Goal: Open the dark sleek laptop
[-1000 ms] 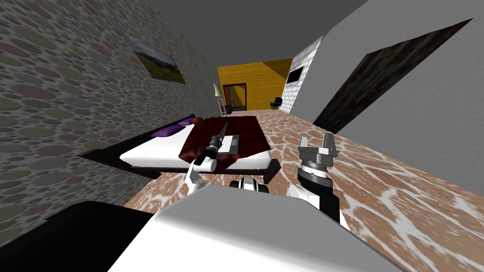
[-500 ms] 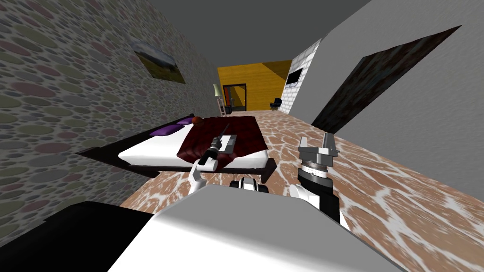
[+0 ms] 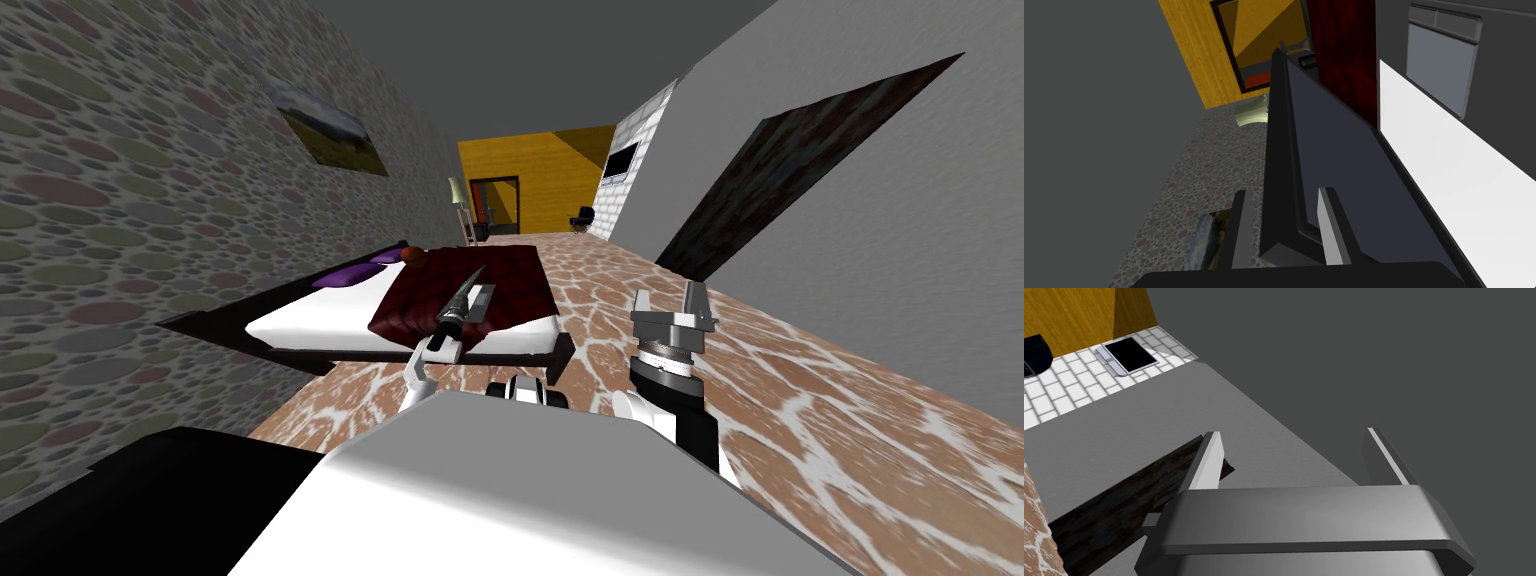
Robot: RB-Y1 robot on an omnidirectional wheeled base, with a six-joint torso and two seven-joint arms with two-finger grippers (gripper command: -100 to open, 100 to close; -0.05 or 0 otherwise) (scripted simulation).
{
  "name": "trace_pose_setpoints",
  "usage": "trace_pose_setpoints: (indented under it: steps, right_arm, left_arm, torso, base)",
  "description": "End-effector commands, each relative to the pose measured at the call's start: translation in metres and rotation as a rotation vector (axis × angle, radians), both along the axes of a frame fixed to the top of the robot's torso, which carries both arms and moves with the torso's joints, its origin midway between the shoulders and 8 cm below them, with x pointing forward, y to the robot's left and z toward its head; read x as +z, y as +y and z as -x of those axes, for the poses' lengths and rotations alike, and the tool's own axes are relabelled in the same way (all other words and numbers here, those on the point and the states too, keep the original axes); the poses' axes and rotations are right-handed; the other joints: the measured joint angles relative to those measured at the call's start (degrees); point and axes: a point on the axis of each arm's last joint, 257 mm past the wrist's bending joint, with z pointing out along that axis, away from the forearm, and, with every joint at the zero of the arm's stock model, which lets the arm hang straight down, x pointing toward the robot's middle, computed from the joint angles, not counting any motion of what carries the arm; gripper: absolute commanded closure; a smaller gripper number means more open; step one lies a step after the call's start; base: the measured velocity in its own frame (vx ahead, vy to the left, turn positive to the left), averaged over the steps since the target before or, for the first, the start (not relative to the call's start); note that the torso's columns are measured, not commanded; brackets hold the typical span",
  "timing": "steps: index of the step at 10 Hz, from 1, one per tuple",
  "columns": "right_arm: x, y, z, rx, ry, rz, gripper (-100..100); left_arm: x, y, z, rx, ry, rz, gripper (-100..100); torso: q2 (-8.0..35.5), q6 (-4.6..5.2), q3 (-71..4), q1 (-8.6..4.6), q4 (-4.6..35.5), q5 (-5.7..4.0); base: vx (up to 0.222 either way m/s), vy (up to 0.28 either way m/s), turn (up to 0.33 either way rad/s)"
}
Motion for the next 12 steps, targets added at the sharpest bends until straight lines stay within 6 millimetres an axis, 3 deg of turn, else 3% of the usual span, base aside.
trace_pose_setpoints:
  steps: [1,5,6,12]
  right_arm:
    - [0.0,0.0,0.0,0.0,0.0,0.0,0]
    - [0.0,0.0,0.0,0.0,0.0,0.0,0]
    - [0.0,0.0,0.0,0.0,0.0,0.0,0]
    - [0.0,0.0,0.0,0.0,0.0,0.0,0]
  left_arm:
    - [-0.01,0.001,-0.004,-0.001,0.003,-0.048,100]
    - [-0.025,0.002,-0.015,-0.009,-0.004,-0.175,100]
    - [-0.015,0.004,-0.009,-0.001,0.006,-0.143,-100]
    - [0.012,0.004,0.0,0.01,0.007,-0.141,-100]
  torso:
    - [0.0,-0.03,0.0,0.13,0.0,0.0]
    - [0.0,-0.03,0.0,0.05,0.0,0.01]
    - [0.0,-0.03,0.0,-0.03,0.0,-0.02]
    - [0.1,0.0,0.0,-0.08,0.1,-0.04]
  base:
    - [-0.001,-0.039,0.044]
    - [-0.004,-0.054,0.056]
    - [0.009,-0.024,-0.013]
    - [0.013,0.017,-0.021]
